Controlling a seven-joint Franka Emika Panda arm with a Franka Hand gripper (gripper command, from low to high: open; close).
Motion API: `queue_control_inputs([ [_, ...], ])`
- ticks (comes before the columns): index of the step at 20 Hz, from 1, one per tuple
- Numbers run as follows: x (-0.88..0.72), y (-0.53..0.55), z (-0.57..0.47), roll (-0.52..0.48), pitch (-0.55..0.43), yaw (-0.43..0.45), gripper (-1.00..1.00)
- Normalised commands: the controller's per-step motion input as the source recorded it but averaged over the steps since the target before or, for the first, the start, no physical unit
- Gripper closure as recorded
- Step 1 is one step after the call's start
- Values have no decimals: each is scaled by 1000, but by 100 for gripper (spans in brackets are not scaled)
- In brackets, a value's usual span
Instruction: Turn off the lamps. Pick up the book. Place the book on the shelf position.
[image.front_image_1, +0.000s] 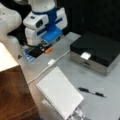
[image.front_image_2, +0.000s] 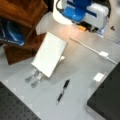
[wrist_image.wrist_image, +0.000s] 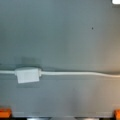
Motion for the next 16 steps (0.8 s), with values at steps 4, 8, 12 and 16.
queue_control_inputs([
  [4, -47, 7, -26, -28, -11, 171, -100],
  [8, -190, 36, -109, -19, -7, 110, -100],
  [12, -391, 122, -123, -21, -3, 60, -100],
  [16, -497, 178, -116, 2, -64, 19, -100],
])
